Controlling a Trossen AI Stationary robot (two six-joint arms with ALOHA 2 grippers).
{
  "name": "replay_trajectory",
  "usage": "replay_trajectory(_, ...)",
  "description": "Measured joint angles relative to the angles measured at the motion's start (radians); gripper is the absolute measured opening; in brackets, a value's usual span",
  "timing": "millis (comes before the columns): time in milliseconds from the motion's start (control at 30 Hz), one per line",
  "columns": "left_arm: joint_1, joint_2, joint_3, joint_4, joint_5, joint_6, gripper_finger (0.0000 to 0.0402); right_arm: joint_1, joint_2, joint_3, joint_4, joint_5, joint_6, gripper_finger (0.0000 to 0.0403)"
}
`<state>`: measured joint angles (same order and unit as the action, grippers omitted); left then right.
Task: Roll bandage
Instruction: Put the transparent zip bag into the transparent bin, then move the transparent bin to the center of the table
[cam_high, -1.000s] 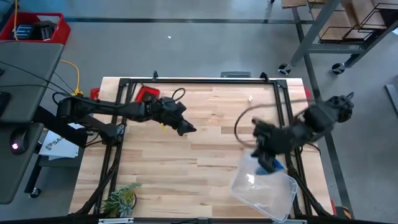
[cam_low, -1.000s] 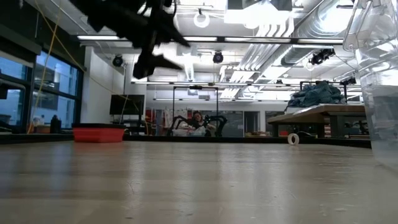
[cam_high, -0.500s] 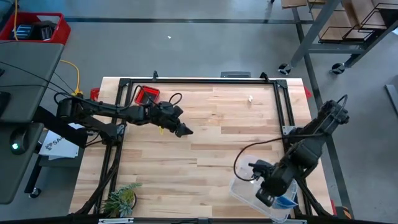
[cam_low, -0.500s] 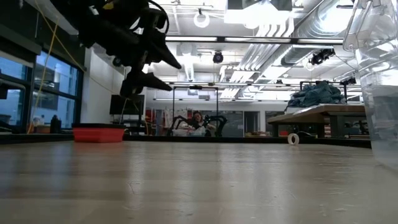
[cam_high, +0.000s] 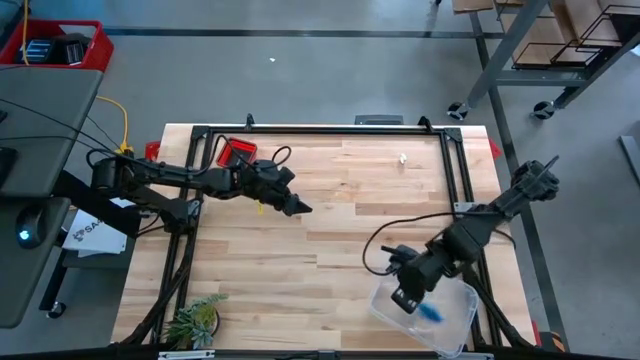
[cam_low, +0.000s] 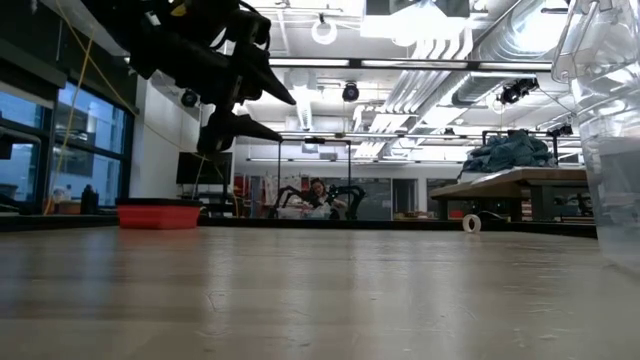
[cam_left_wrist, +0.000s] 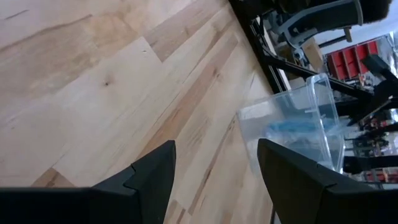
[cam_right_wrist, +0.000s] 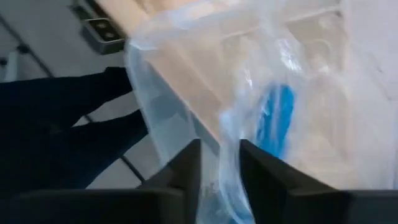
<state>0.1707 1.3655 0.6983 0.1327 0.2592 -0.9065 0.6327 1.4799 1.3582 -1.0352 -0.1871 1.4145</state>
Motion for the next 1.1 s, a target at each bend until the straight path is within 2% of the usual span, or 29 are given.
replay_trajectory(100, -0.001, 0.000, 0.000, 0.001, 0.001, -0.008, 0.0223, -0.035, 0.000, 0.010, 0.003, -0.032, -0.085, 0.0141)
replay_trajectory(200, -0.001, 0.000, 0.000, 0.000, 0.004, -0.009, 0.0223, -0.063, 0.000, 0.032, -0.104, -0.081, -0.190, 0.0180)
replay_trajectory(300, -0.001, 0.000, 0.000, -0.002, 0.009, -0.010, 0.0223, -0.079, -0.001, 0.041, -0.264, -0.151, -0.237, 0.0191)
replay_trajectory(400, -0.001, 0.000, 0.000, -0.003, 0.009, -0.025, 0.0223, -0.050, -0.017, 0.041, -0.352, -0.185, -0.209, 0.0180)
replay_trajectory(533, -0.003, 0.000, 0.000, -0.004, 0.009, -0.025, 0.0223, 0.037, -0.069, 0.036, -0.360, -0.219, -0.018, 0.0157)
replay_trajectory(700, -0.003, 0.000, 0.000, -0.004, 0.017, -0.024, 0.0223, 0.168, -0.096, 0.034, -0.381, -0.206, 0.412, 0.0150)
replay_trajectory(933, -0.003, 0.000, 0.000, -0.004, 0.024, 0.010, 0.0223, 0.299, -0.083, 0.034, -0.319, -0.225, 0.591, 0.0135)
replay_trajectory(1100, -0.003, -0.001, 0.000, -0.004, 0.048, 0.002, 0.0223, 0.356, -0.077, 0.033, -0.157, -0.226, 0.698, 0.0058)
